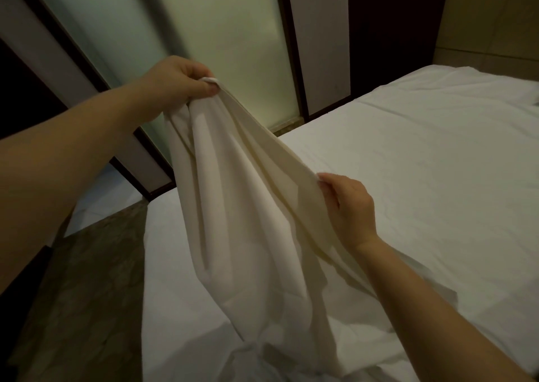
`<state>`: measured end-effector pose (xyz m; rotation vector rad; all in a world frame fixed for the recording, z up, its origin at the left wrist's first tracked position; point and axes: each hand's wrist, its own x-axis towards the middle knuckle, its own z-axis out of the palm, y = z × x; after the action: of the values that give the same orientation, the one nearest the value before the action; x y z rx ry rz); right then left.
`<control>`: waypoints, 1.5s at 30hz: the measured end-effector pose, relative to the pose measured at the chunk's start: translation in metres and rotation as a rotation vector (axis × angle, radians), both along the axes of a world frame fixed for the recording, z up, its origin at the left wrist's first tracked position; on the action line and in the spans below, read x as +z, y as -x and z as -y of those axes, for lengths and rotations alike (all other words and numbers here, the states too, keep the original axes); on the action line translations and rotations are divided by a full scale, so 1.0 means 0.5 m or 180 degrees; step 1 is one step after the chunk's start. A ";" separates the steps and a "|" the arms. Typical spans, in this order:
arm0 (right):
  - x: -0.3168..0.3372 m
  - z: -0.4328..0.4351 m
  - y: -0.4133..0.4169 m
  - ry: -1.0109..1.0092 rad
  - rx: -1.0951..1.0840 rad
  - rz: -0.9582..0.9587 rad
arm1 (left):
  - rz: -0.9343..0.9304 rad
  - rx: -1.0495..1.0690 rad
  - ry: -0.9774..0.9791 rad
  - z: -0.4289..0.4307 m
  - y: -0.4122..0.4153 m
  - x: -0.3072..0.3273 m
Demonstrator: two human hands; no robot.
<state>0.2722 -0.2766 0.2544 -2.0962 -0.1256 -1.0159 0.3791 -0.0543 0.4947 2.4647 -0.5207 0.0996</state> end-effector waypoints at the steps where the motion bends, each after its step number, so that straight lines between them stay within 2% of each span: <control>1: 0.001 0.000 0.000 0.0024 0.0017 0.0039 | 0.0014 -0.0012 -0.0024 0.000 -0.001 0.000; 5: -0.002 -0.005 -0.003 0.0195 0.0362 0.0061 | 0.0046 0.0025 -0.0101 0.003 0.000 0.000; 8: -0.008 -0.012 -0.002 0.0386 0.0660 -0.0364 | 0.0050 0.0011 -0.0110 0.008 0.000 0.000; 11: -0.019 -0.014 -0.003 0.0627 0.0458 -0.0373 | 0.0153 0.0046 -0.0184 0.012 -0.003 0.000; 15: -0.013 -0.011 -0.010 0.0409 0.0191 -0.0072 | 0.0015 0.0009 -0.0069 0.011 0.004 0.005; 20: 0.003 0.008 -0.014 0.0287 0.0046 -0.0009 | 0.0031 0.0040 -0.0040 0.006 0.003 0.002; 24: 0.052 0.063 -0.006 0.0447 -0.0108 0.0053 | -0.0036 0.0044 -0.0070 -0.002 0.004 0.009; 27: 0.127 0.109 -0.009 0.0289 -0.0256 -0.0388 | 0.0015 -0.0035 -0.0013 0.008 0.010 0.019; 29: 0.145 0.127 -0.021 0.0467 -0.0405 -0.0809 | 0.0166 -0.0073 0.0012 0.026 0.017 0.031; 32: 0.116 0.123 -0.021 0.0963 -0.0489 -0.1279 | 0.0395 -0.0081 -0.0001 0.056 0.029 0.055; 35: 0.066 0.118 -0.013 0.0801 -0.0260 -0.1743 | 0.0453 -0.0072 0.0210 0.078 0.046 0.071; 39: 0.054 0.098 0.005 0.0115 0.0076 -0.1364 | 0.0412 -0.0043 0.0296 0.091 0.075 0.090; 45: 0.033 0.070 0.046 0.0130 -0.0105 -0.0959 | 0.0292 0.0095 0.0317 0.092 0.120 0.095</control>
<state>0.2494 -0.3114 0.2708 -2.2684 0.0396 -0.7103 0.3191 -0.1004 0.5423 2.3795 -0.5058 0.2460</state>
